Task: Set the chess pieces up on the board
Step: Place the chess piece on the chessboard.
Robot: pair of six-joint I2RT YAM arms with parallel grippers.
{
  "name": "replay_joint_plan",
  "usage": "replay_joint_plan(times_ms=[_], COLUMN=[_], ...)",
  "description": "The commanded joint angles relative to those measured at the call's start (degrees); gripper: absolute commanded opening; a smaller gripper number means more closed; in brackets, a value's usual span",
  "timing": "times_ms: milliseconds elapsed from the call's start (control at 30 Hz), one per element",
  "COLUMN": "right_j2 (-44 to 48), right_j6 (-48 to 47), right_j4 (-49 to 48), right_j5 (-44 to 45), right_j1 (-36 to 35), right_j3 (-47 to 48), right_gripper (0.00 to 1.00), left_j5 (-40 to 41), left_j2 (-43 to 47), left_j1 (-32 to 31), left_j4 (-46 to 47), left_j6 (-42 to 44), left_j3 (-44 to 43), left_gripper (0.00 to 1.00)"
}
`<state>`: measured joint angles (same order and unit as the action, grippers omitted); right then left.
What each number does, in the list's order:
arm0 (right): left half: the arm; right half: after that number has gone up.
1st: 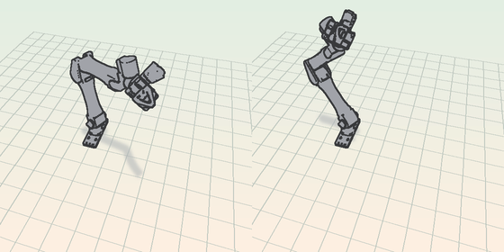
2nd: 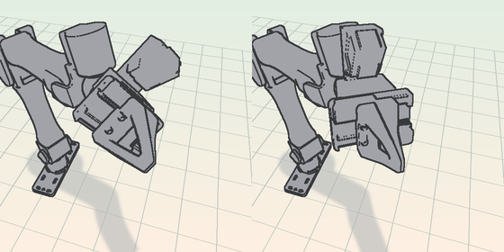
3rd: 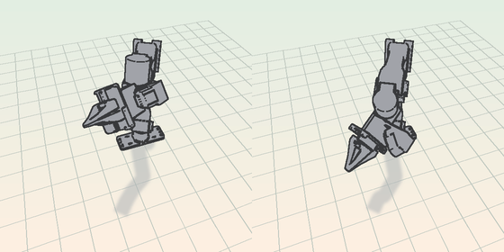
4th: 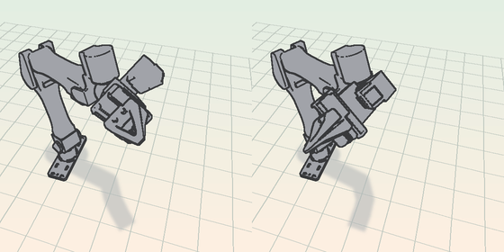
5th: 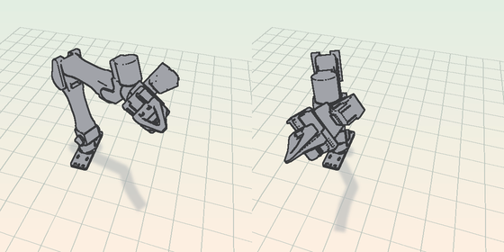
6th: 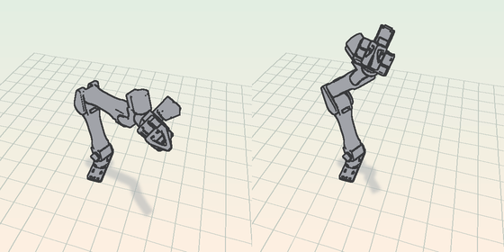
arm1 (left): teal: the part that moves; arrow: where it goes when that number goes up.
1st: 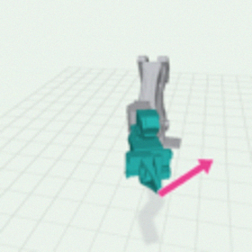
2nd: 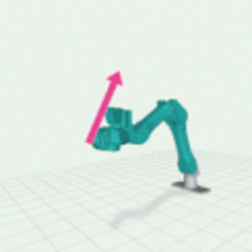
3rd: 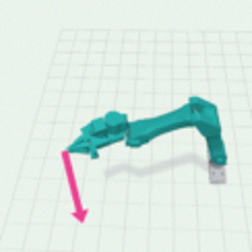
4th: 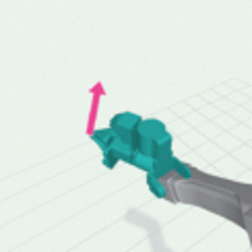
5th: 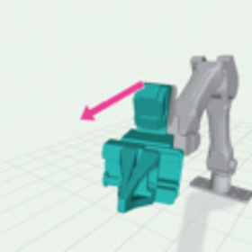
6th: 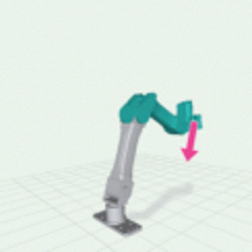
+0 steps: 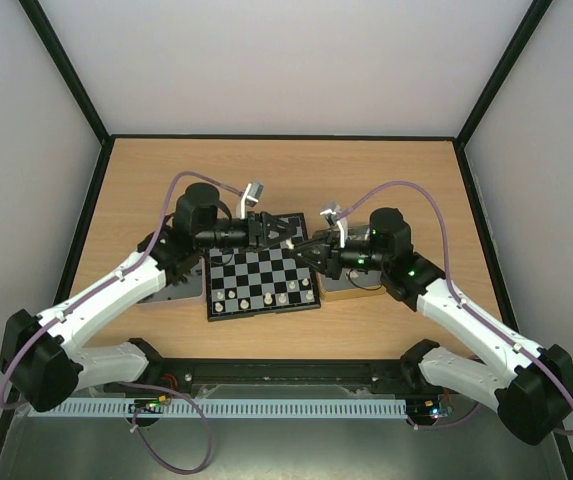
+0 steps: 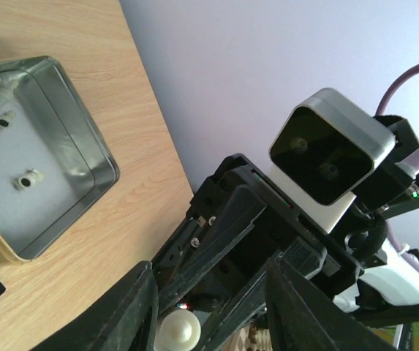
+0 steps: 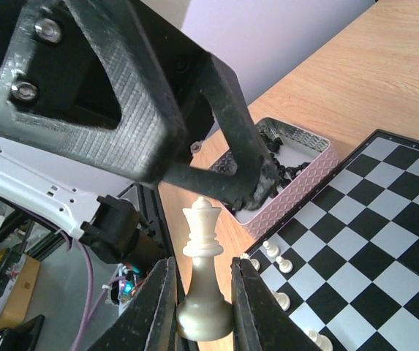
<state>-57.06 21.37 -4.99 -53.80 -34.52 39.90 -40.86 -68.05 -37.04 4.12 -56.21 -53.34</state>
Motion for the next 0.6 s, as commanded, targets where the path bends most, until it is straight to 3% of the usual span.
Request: replay_joint_plan(times_ms=[0, 267, 567], right_j2=[-0.24, -0.81, -1.56], right_j6=[-1.66, -2.11, -2.12], right_j4=[0.62, 1.30, 1.74], right_j5=[-1.84, -0.78, -0.42], right_j1=[-0.28, -0.28, -0.28], right_j3=[2.02, 2.29, 2.72], right_gripper=[0.09, 0.09, 0.08], left_j5=[-3.69, -6.92, -7.70], left_j2=[-0.76, -0.94, -1.05], left_j1=[0.23, 0.27, 0.23], left_j4=[-2.05, -4.02, -6.36], left_j6=[0.42, 2.07, 4.47], left_j3=[-0.89, -0.89, -0.91], left_gripper=[0.38, 0.18, 0.19])
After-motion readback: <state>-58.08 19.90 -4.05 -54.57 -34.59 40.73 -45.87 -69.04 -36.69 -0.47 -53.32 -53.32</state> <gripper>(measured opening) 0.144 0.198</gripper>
